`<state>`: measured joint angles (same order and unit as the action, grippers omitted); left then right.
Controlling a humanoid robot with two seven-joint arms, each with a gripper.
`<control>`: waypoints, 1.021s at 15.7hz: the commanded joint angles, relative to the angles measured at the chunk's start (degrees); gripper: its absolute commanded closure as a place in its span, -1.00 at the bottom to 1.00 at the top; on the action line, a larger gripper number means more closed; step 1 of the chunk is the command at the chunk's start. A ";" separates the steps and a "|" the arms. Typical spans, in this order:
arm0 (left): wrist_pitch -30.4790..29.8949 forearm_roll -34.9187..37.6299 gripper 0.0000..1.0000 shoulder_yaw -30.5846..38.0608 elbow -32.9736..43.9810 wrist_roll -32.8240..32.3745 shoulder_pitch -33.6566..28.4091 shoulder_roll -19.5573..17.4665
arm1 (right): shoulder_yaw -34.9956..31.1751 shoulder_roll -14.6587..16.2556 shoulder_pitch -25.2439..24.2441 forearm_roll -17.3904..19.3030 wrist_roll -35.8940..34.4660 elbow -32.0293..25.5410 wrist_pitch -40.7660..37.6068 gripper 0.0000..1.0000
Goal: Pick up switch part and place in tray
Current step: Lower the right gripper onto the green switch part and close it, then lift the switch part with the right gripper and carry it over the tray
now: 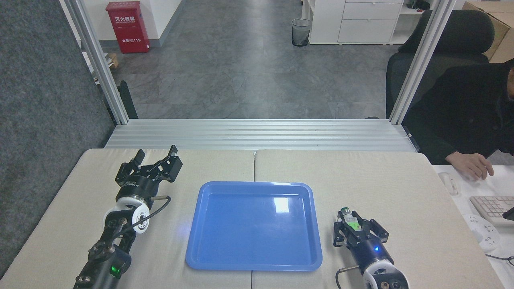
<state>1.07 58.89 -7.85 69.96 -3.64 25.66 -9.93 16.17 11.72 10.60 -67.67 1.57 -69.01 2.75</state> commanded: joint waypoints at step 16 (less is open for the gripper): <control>-0.01 0.00 -1.00 -0.06 0.00 0.04 0.00 0.00 | 15.82 -17.70 9.35 -4.67 -0.16 8.72 3.32 0.58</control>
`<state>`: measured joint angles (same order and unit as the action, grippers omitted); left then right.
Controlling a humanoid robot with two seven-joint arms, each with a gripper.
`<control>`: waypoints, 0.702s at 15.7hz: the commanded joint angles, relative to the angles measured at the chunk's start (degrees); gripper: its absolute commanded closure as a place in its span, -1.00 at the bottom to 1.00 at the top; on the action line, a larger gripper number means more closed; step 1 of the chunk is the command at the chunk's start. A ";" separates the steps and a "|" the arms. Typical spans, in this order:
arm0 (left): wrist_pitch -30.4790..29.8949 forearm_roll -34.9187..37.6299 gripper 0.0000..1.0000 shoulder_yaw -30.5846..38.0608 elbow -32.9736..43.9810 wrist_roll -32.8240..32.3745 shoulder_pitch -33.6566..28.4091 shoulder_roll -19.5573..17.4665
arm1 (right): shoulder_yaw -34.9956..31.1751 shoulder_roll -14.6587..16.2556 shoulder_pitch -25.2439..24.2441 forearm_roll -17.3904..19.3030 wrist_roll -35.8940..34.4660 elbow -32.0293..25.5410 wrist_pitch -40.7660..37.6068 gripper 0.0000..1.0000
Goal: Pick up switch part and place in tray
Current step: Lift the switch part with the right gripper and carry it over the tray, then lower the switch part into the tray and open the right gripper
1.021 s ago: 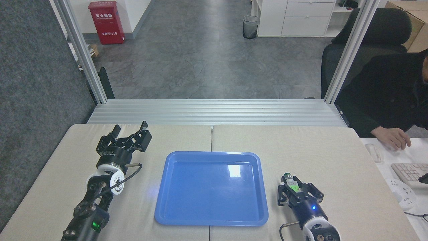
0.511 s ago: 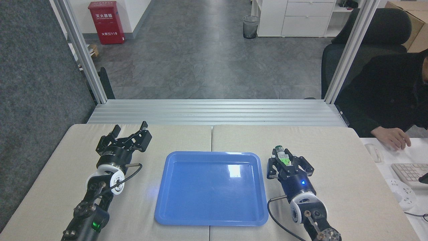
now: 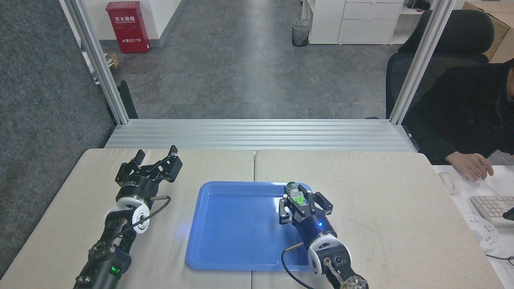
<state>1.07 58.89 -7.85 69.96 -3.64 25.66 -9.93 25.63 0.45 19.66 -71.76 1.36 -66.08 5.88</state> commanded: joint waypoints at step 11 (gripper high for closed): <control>-0.01 0.00 -1.00 0.03 0.00 0.04 0.00 0.00 | -3.98 -5.99 3.44 0.48 -0.57 5.70 0.36 -0.95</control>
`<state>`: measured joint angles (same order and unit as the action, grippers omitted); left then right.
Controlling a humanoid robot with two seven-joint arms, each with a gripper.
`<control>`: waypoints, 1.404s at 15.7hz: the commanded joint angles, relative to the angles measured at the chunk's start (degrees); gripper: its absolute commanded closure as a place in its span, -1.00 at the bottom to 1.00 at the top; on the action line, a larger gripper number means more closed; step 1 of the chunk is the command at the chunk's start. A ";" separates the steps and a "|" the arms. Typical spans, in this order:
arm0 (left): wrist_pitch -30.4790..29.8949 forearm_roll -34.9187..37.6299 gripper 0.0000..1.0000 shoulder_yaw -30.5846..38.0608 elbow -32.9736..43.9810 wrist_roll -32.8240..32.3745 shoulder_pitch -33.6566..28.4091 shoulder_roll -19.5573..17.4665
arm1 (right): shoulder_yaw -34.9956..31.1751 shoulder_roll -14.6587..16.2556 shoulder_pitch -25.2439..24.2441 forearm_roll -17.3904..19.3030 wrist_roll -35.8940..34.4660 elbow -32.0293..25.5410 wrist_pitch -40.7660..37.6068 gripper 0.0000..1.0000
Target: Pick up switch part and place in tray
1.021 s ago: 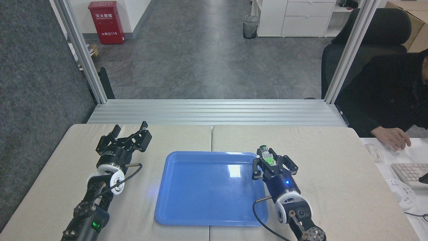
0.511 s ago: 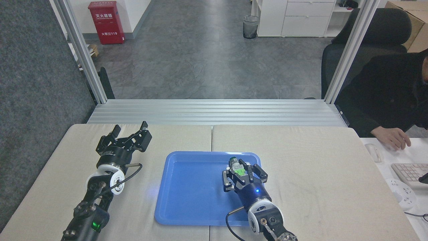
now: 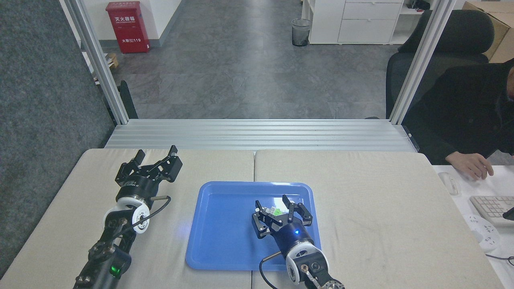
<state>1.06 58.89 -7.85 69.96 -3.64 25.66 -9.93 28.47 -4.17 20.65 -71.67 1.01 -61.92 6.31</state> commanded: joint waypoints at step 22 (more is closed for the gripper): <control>-0.01 0.00 -1.00 0.02 0.00 0.04 0.00 0.00 | -24.78 20.08 4.92 10.59 -0.13 -0.48 -12.72 -0.96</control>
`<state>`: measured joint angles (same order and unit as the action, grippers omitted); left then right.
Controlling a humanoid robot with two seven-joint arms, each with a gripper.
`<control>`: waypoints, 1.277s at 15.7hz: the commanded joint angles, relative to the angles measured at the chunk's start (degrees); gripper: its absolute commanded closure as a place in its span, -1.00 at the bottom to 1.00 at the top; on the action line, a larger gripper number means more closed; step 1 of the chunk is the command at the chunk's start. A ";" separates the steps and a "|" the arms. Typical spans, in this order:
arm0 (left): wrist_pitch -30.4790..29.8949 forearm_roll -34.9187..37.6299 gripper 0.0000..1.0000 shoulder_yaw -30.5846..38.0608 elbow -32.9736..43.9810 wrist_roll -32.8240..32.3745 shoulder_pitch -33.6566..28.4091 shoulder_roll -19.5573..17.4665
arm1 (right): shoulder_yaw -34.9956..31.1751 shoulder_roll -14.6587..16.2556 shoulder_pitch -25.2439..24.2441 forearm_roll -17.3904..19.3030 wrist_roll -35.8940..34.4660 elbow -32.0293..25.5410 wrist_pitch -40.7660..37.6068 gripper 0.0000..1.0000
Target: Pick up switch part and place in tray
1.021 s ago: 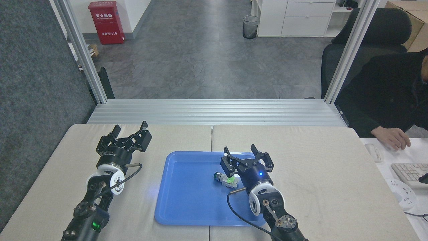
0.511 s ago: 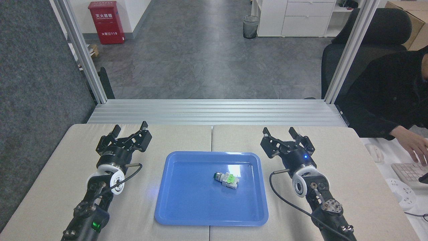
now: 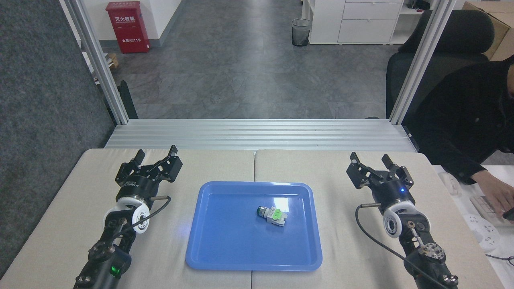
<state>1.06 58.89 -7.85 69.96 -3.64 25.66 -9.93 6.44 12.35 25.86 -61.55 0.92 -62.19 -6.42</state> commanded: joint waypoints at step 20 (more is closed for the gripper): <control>-0.01 0.00 -1.00 0.03 0.00 0.04 0.00 0.00 | -2.84 4.35 0.42 0.47 -0.04 -0.12 -0.08 -0.96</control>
